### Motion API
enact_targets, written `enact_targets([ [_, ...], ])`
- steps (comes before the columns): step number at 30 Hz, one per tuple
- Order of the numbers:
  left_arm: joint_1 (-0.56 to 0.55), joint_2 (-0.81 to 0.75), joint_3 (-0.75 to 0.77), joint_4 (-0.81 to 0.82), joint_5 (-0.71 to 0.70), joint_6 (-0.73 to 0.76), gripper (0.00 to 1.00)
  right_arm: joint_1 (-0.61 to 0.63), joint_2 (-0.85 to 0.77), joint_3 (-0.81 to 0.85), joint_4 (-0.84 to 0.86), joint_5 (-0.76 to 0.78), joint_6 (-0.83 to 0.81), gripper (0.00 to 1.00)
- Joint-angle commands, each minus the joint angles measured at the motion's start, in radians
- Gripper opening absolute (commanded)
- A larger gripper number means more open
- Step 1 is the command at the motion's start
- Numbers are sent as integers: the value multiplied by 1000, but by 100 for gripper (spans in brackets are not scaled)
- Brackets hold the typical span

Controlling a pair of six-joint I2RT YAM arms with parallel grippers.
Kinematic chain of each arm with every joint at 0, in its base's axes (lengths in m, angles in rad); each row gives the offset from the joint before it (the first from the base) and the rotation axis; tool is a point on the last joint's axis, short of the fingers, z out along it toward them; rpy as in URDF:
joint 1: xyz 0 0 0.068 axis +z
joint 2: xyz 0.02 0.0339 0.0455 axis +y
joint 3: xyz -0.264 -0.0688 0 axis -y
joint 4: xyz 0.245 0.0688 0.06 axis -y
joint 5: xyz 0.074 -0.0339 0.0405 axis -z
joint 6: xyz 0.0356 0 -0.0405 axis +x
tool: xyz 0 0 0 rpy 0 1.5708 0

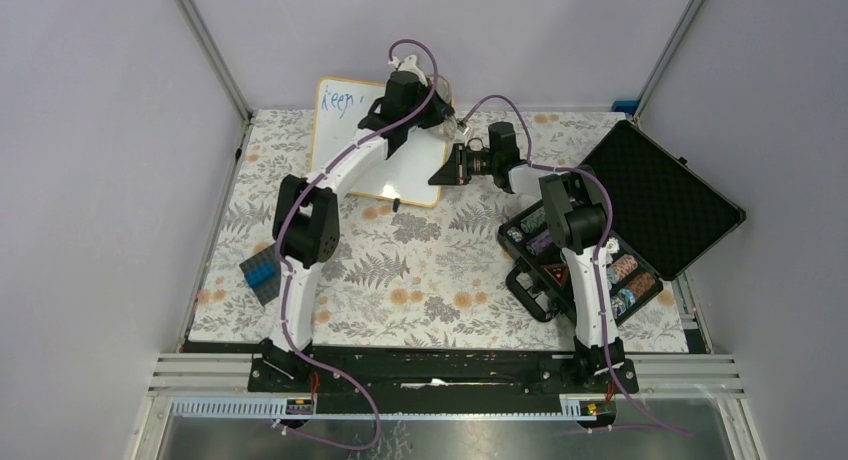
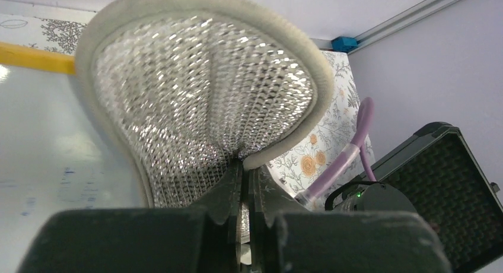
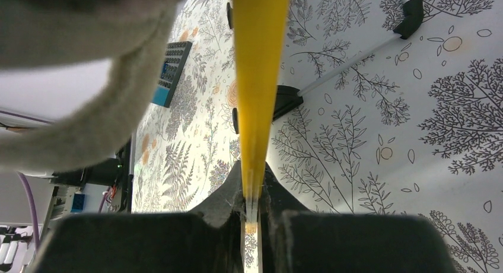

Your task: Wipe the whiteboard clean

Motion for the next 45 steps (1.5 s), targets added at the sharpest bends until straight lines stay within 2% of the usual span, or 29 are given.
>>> enact_targets([
  [1,138,-23,-90,52,-48,30,0,67,-66,1,-63,-116,-82,0],
  [5,273,-34,-119,48,-18,22,0,67,-63,7,-63,-120,-82,0],
  [9,375,13,-53,24,28,-7,0,67,-64,8,-70,-118,-86,0],
  [14,409,96,115,-39,48,1,0,67,-61,11,-85,-118,-95,0],
  [16,409,104,134,-35,54,-4,0,67,-58,14,-85,-118,-96,0],
  [22,355,48,63,-12,54,14,0,67,-54,22,-91,-118,-96,0],
  [31,121,-72,-141,55,19,81,0,67,-66,14,-103,-117,-111,0],
  [34,69,-88,-198,93,28,46,0,67,-68,13,-102,-118,-113,0],
  [37,51,-78,-235,145,45,1,0,67,-70,12,-103,-120,-112,0],
  [41,54,-31,-157,71,39,28,0,67,-75,5,-102,-115,-117,0],
  [45,102,-45,-182,60,25,53,0,67,-73,8,-103,-114,-117,0],
])
